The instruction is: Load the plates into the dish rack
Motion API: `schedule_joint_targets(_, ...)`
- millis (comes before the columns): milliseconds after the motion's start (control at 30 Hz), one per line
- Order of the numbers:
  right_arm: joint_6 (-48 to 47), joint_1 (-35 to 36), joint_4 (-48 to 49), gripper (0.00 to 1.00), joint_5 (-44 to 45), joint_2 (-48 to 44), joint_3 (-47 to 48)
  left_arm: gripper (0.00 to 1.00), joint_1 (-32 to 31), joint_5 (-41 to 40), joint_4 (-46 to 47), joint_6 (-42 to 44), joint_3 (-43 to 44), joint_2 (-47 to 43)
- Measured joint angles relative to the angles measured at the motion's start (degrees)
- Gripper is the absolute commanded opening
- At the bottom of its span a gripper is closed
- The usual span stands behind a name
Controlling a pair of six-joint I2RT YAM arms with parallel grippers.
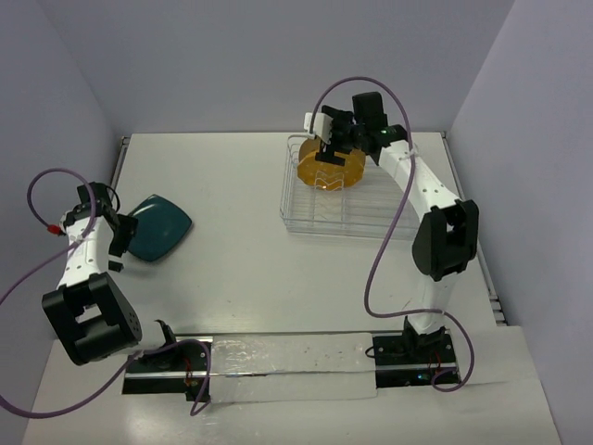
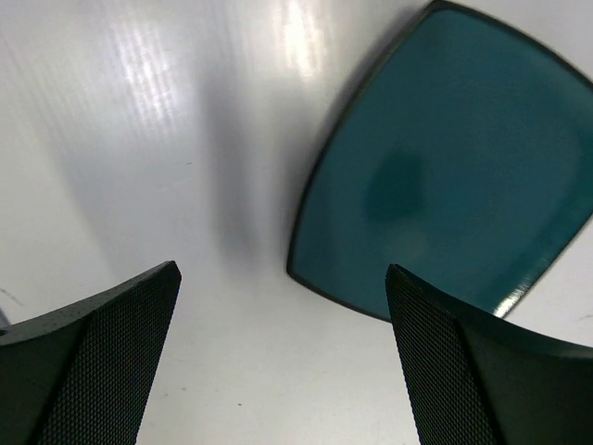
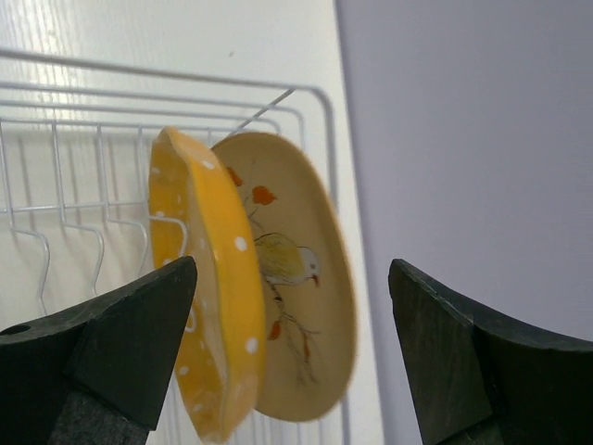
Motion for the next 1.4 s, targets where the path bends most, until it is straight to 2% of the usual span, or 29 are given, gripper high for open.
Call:
schedule_joint_targets(300, -0.75, 0.02, 1.81, 0.94, -5.7, -12.16, -4.25, 0.99, 1.69, 0.56, -0.39, -0.54, -4.19, -3.59)
schedule_joint_targets(533, 0.62, 0.1, 1.8, 0.95, -8.55, -12.93, -5.37, 0.99, 1.94, 0.56, -0.04, -0.96, -6.0, -5.08)
schedule_joint_targets(733, 13.35, 1.07, 3.86, 1.0, -10.75, -12.93, -4.58, 0.99, 2.46, 2.88, 3.69, -1.19, -11.8, -5.44)
schedule_joint_targets(900, 28.27, 2.45, 12.7, 1.0, -11.57, -13.92, -5.68, 0.99, 2.51, 7.08, 9.25, -1.22, -15.32, -4.02)
schedule_joint_targets(1000, 36.0, 3.78, 20.34, 1.0, -11.23, -16.79, -10.14, 0.89, 2.5, 10.02, 13.77, -1.18, -16.62, -1.4)
schedule_joint_targets(1133, 49.39, 5.48, 31.07, 1.0, -10.01, -21.2, -16.62, 0.63, 2.5, 13.01, 18.27, -1.05, -17.97, 1.16)
schedule_joint_targets(1333, 64.66, 9.01, 44.47, 1.0, -2.53, -25.45, -27.15, 0.49, 2.52, 15.9, 23.21, -0.88, -18.13, 3.49)
schedule_joint_targets(1400, 67.06, 10.98, 45.83, 1.0, -0.27, -26.1, -29.82, 0.4, 2.52, 16.47, 24.58, -0.81, -18.13, 3.99)
